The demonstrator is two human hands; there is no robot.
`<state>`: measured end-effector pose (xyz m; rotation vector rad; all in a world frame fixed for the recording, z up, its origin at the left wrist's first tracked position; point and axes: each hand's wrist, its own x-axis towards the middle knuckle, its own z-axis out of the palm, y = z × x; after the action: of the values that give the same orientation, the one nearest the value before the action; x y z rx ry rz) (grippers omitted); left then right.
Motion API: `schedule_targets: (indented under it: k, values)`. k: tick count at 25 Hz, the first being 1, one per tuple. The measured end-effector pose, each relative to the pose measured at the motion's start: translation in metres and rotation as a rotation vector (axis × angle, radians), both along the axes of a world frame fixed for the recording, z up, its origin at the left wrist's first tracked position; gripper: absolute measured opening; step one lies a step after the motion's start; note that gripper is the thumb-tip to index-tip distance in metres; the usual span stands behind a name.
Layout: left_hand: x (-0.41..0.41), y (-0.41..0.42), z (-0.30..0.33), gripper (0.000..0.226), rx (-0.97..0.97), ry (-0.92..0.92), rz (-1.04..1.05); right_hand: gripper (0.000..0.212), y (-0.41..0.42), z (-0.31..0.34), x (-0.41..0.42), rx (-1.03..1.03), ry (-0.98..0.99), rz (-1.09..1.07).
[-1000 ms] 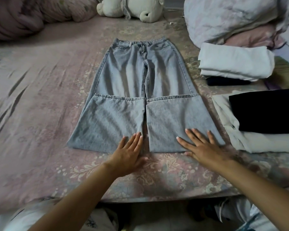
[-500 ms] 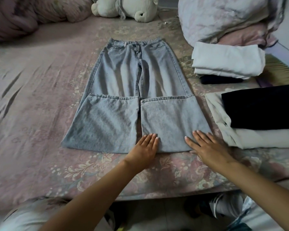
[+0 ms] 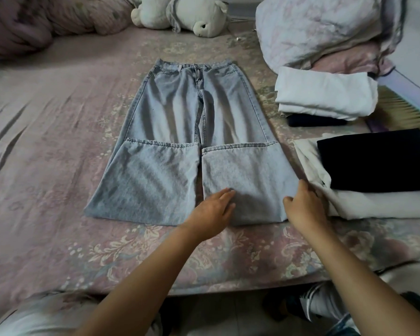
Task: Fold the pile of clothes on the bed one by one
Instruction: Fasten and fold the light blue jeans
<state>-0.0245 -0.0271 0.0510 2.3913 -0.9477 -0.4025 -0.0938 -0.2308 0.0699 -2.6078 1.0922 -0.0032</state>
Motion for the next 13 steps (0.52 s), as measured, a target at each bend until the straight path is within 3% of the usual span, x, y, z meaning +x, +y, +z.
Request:
schedule_targets:
  k: [3,5,8,10,13]
  values:
    - [0.018,0.011,0.014,0.034,-0.295,0.287,0.259,0.046,0.024,0.034,0.015,0.177,-0.253,0.012]
    - [0.038,0.027,0.035,0.024,-0.622,0.573,0.429,0.042,0.056,0.063,0.039,0.252,-0.424,0.099]
    - [0.076,0.073,0.076,0.031,-1.012,0.85,0.629,0.039,0.13,0.092,0.092,0.306,-0.529,0.354]
    - [0.103,0.114,0.096,0.042,-1.087,0.884,0.739,0.041,0.194,0.097,0.123,0.287,-0.504,0.516]
    - [0.134,0.188,0.085,0.055,-0.879,0.896,0.846,0.05,0.289,0.072,0.144,0.319,-0.401,0.784]
